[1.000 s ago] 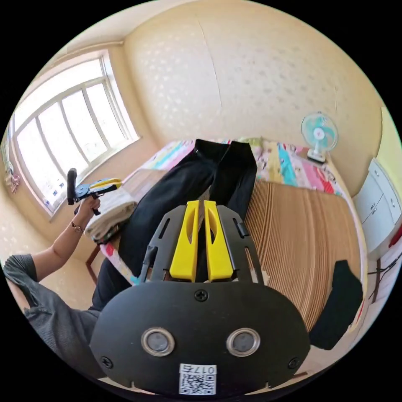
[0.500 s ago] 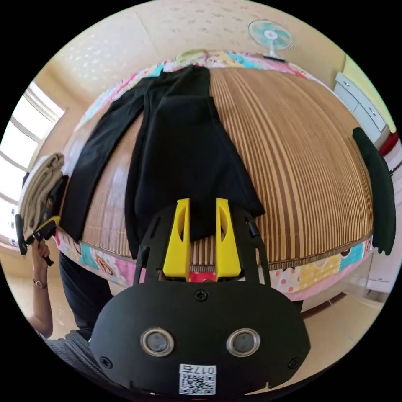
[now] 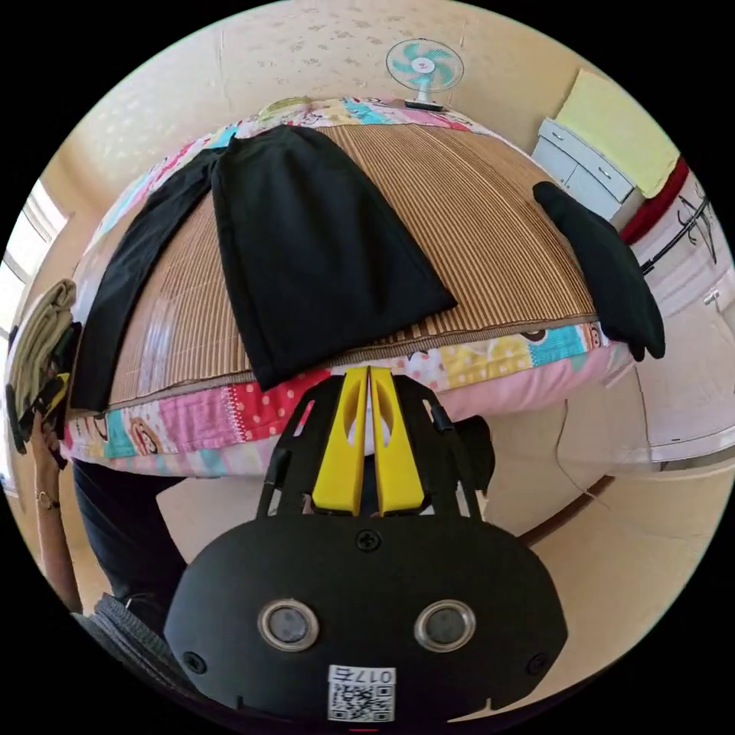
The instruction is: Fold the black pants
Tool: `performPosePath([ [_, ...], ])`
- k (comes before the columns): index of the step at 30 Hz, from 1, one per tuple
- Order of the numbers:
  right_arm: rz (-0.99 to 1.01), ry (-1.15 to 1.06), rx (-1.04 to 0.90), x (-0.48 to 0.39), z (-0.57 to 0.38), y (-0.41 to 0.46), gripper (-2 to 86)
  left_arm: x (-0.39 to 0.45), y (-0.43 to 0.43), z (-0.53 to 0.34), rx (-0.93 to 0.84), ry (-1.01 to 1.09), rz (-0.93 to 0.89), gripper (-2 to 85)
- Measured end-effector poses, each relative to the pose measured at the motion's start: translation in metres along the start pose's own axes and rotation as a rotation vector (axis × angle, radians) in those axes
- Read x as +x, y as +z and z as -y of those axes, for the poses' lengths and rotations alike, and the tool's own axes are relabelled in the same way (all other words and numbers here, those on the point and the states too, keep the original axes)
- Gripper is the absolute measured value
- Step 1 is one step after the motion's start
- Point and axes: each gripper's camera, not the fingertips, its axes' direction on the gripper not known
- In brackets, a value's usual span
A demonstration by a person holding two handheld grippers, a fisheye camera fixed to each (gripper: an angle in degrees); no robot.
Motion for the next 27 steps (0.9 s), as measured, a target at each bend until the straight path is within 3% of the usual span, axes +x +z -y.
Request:
performPosePath([
  [3, 0.108, -0.088, -0.022, -0.008, 0.005, -0.002, 0.6, 0.01, 0.0, -0.002, 0.012, 0.118, 0.117, 8.2],
  [6, 0.123, -0.086, -0.036, -0.003, 0.018, -0.004, 0.9, 0.013, -0.006, -0.015, -0.091, 0.231, -0.045, 3.1],
  [10, 0.337, -0.141, -0.049, 0.002, 0.031, -0.012, 3.2, -0.001, -0.018, -0.051, -0.126, 0.218, -0.209, 1.6],
  [16, 0.508, -0.253, -0.247, -0.038, 0.04, 0.045, 7.7, -0.017, -0.02, -0.066, -0.126, 0.111, -0.207, 1.0],
  [23, 0.548, -0.306, -0.282, -0.041, 0.031, 0.049, 2.5, -0.036, -0.036, -0.053, -0.186, 0.226, -0.197, 1.0],
  [27, 0.544, -0.386, -0.252, -0.011, 0.007, 0.012, 1.7, -0.043, -0.039, -0.071, -0.322, 0.316, -0.306, 0.9],
])
